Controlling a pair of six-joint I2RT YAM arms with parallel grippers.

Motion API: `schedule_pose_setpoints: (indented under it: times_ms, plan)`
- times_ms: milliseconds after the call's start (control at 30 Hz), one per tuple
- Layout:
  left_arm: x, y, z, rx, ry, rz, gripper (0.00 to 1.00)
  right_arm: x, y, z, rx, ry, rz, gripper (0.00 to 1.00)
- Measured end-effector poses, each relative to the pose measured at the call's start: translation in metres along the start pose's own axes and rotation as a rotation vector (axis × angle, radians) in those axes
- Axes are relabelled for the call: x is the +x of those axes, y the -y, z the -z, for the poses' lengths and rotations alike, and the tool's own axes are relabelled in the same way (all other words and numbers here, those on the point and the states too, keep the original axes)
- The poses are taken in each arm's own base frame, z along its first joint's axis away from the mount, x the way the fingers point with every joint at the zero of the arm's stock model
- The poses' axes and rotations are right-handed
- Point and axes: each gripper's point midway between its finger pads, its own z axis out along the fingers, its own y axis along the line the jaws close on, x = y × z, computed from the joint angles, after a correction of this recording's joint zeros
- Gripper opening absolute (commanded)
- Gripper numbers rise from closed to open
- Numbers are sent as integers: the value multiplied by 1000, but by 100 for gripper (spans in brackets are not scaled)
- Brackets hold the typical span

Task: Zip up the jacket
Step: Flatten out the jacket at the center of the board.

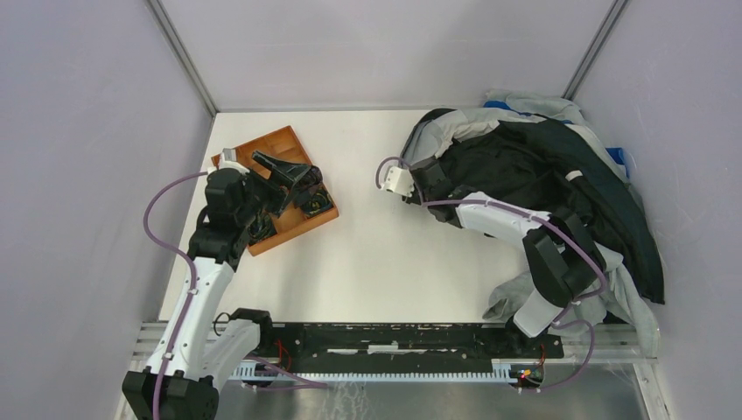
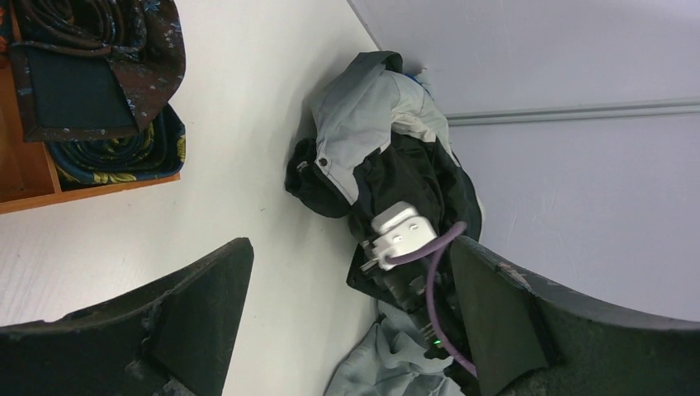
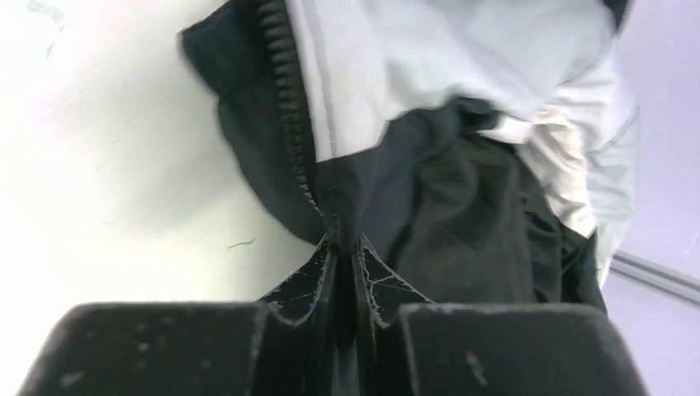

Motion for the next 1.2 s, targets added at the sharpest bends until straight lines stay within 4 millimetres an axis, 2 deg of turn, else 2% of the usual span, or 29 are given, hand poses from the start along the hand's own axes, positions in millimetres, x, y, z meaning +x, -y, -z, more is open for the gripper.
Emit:
schedule_pose_setpoints:
  times_ms: [67,133,200,267,300,367,467,567,633,767,900,967,1067,1200]
  plan:
    - [0,0,0,0,0,0,96,-8,18,6,21,27,-35,1]
    - [0,1,0,4,1,-1,96,-19,43,14,33,70,-84,0]
    - [0,3,0,14,1,-4,95,-34,79,27,44,137,-148,0]
    - [0,6,1,36,4,-10,95,-53,123,47,62,235,-209,0]
    - [0,8,1,53,2,-13,95,-65,154,62,83,301,-241,0]
    - [1,14,3,90,5,-23,94,-80,201,94,130,406,-283,0]
    - [1,23,7,156,11,-41,94,-99,271,156,237,561,-319,0]
    - [1,33,9,210,14,-57,94,-122,315,221,337,710,-317,0]
    - [1,39,10,239,13,-66,94,-134,334,260,398,802,-310,0]
    - [0,54,15,310,13,-90,93,-148,359,332,508,970,-315,0]
    - [0,71,21,390,8,-120,92,-158,369,380,551,1108,-339,0]
    - [0,81,26,443,12,-141,92,-162,366,395,535,1165,-347,0]
    - [1,95,33,511,17,-186,90,-165,352,399,481,1210,-351,0]
    - [17,107,38,581,5,-305,88,-163,316,372,342,1197,-364,0]
